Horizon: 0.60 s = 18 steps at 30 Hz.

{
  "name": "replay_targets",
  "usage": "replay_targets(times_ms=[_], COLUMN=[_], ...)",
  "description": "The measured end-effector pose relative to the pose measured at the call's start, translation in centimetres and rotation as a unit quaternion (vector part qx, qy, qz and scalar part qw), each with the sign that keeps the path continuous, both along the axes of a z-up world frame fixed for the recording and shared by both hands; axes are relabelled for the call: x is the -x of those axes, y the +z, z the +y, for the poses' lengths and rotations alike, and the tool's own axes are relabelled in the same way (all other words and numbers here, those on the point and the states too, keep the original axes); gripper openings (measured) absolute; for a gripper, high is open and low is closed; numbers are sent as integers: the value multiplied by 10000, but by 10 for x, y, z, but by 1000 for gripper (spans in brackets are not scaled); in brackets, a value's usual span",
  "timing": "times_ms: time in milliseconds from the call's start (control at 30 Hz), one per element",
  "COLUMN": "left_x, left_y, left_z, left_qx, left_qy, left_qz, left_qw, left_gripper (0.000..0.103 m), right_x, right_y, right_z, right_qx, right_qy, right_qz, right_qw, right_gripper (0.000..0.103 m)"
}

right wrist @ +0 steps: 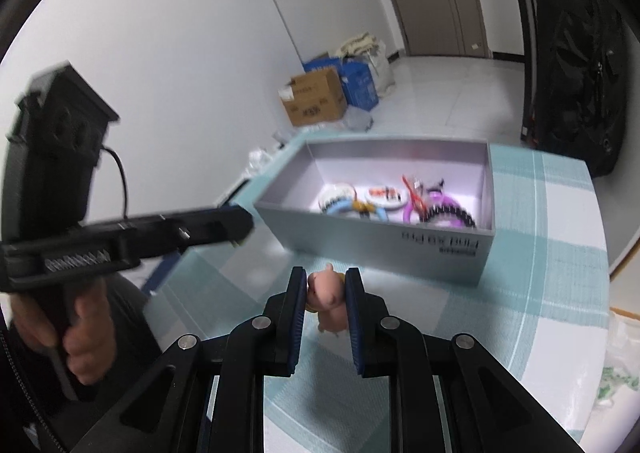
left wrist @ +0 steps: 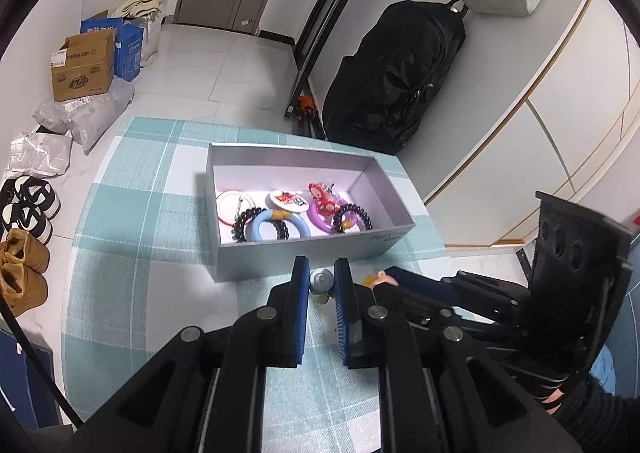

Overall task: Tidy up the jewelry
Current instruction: 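Lower the pig and silver charm into the white box and open both tools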

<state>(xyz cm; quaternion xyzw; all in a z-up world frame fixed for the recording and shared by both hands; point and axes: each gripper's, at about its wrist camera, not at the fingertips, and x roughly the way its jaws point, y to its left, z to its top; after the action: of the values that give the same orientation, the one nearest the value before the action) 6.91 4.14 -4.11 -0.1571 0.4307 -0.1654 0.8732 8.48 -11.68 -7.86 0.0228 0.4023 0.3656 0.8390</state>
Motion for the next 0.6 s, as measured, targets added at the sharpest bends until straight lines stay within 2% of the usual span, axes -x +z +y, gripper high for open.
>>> replay_targets(times_ms=[367,600], left_x=[-16,-32], left_y=[5,5], left_z=[-1,-5], left_qx=[84,-140], left_qy=[14,-9], left_qz=[-97,-197], left_qw=[9999,9997], left_gripper=[8,8], right_x=[-15,-33], right_y=[22,21], right_z=[-10,-12], right_qx=[-513,-715], right_qy=[-161,-259], right_qz=[-76,45], right_qw=[9985,9971], right_gripper=[18,18])
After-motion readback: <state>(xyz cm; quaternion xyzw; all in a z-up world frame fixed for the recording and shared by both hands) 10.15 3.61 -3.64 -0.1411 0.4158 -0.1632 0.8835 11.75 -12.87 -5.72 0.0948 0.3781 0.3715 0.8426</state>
